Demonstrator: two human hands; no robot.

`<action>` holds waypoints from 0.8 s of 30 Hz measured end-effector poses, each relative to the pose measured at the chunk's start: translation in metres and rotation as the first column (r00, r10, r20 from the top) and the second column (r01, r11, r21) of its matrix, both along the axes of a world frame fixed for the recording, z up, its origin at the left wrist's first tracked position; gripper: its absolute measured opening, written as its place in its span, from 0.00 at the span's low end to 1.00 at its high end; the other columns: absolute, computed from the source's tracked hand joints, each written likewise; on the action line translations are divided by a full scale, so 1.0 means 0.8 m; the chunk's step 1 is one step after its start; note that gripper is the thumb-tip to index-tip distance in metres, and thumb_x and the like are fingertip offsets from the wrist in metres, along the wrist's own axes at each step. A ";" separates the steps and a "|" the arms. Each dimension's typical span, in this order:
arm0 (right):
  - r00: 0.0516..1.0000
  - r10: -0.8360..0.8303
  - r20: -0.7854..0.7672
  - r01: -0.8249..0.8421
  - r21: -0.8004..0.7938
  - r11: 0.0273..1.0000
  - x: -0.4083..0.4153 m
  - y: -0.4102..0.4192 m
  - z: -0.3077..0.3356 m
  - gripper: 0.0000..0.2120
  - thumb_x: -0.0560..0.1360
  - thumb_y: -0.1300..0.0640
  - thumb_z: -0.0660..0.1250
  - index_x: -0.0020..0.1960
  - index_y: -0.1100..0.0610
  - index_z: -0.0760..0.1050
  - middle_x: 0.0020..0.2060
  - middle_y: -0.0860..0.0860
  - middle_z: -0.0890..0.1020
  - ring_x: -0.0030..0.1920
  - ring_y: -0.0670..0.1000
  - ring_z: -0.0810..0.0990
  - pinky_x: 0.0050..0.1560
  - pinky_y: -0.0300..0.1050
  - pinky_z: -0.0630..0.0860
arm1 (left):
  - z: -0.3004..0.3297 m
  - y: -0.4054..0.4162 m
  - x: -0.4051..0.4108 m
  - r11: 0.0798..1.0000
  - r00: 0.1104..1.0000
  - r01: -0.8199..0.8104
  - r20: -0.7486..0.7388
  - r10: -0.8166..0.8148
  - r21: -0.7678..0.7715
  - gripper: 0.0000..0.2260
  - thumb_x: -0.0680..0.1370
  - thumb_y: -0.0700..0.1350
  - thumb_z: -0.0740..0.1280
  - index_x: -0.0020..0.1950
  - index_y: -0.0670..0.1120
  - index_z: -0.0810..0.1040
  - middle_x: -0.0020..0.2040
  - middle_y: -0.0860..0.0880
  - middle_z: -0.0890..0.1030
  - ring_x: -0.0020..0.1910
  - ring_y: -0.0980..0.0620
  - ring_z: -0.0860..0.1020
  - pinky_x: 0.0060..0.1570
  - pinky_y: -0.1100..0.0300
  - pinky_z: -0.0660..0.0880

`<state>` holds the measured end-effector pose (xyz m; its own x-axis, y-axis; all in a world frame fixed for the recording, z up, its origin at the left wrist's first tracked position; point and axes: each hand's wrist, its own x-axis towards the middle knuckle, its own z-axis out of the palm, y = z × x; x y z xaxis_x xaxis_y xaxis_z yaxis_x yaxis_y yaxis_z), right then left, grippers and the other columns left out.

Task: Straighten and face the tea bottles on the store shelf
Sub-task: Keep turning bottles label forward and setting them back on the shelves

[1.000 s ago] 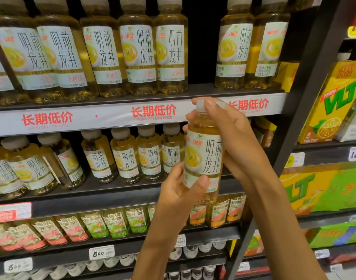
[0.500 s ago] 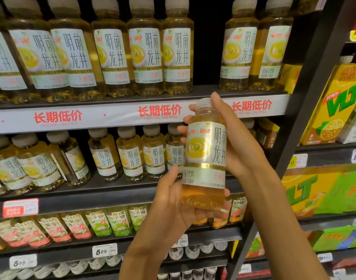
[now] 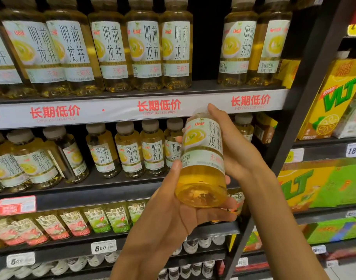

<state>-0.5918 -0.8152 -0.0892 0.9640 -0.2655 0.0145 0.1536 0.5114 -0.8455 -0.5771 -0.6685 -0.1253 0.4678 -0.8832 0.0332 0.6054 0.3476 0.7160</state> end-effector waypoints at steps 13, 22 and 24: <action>0.998 -0.043 0.045 0.046 -0.074 0.996 -0.009 0.010 0.009 0.18 0.74 0.45 0.63 0.54 0.59 0.76 0.44 0.58 0.84 0.42 0.55 0.84 0.42 0.48 0.81 | -0.027 0.012 0.020 0.990 0.962 0.135 0.233 -0.143 0.049 0.23 0.69 0.58 0.71 0.57 0.43 0.82 0.53 0.40 0.83 0.44 0.43 0.84 0.45 0.50 0.80; 0.942 -0.091 0.325 0.247 -0.481 0.841 -0.022 0.020 0.033 0.15 0.78 0.51 0.59 0.62 0.53 0.74 0.50 0.51 0.84 0.54 0.54 0.82 0.57 0.48 0.78 | -0.030 0.007 0.016 0.984 0.836 -0.146 0.545 0.070 0.098 0.31 0.59 0.69 0.74 0.58 0.56 0.79 0.54 0.48 0.84 0.54 0.49 0.82 0.52 0.58 0.79; 0.943 -0.077 0.324 0.251 -0.538 0.805 -0.028 0.021 0.030 0.19 0.77 0.49 0.60 0.66 0.52 0.72 0.55 0.51 0.83 0.59 0.52 0.80 0.60 0.49 0.76 | -0.034 0.005 0.016 0.974 0.825 -0.219 0.545 0.150 0.064 0.24 0.62 0.62 0.74 0.57 0.57 0.80 0.55 0.48 0.84 0.55 0.50 0.82 0.50 0.62 0.78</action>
